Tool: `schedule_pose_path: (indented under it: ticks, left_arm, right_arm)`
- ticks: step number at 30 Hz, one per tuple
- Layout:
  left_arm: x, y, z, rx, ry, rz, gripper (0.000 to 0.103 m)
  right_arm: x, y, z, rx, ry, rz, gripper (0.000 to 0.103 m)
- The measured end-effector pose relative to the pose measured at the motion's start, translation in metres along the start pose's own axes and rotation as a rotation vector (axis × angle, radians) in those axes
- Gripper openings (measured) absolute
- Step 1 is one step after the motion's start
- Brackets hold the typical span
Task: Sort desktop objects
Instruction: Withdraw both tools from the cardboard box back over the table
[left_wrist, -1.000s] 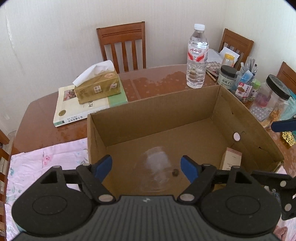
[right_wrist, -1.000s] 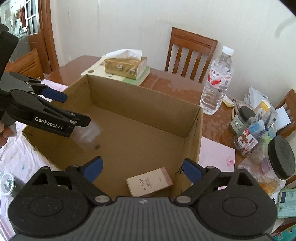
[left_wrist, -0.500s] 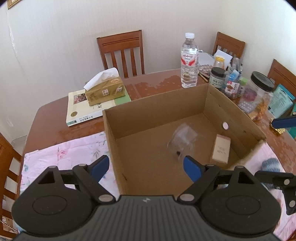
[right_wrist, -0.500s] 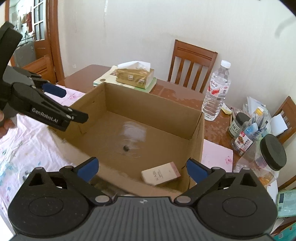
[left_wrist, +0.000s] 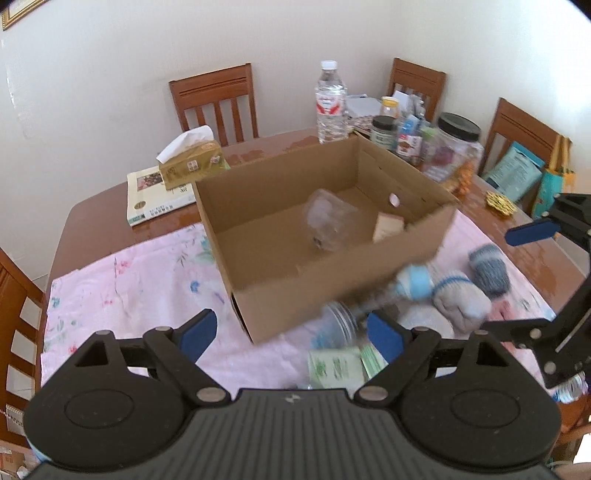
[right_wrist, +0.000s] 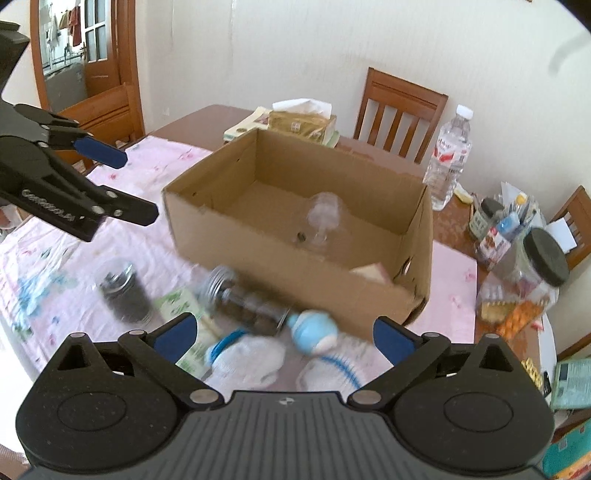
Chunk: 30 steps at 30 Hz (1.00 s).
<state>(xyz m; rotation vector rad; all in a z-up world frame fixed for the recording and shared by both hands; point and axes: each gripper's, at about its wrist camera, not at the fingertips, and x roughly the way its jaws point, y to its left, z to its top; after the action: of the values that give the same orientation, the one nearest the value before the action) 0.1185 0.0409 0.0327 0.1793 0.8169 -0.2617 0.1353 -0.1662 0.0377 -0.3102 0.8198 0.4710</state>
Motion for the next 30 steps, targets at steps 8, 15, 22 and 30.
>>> schedule_pose_path:
  ticks: [8,15,22,30]
  left_arm:
    - [-0.02,-0.02,-0.044,0.026,0.001,-0.063,0.094]
    - [-0.019,-0.033,-0.084,0.044,0.041,-0.084,0.094]
    - [-0.019,-0.036,-0.12,0.066,0.073,-0.062,0.094]
    - [-0.018,-0.029,-0.147,0.035,0.106,-0.06,0.094]
  right_arm:
    - [-0.011,0.031,-0.035,0.035,0.036,-0.001,0.103]
    - [-0.016,0.054,-0.065,0.093,0.068,0.021,0.103]
    - [-0.011,0.08,-0.087,0.121,0.111,0.054,0.103]
    - [0.002,0.103,-0.106,0.147,0.157,0.1,0.103]
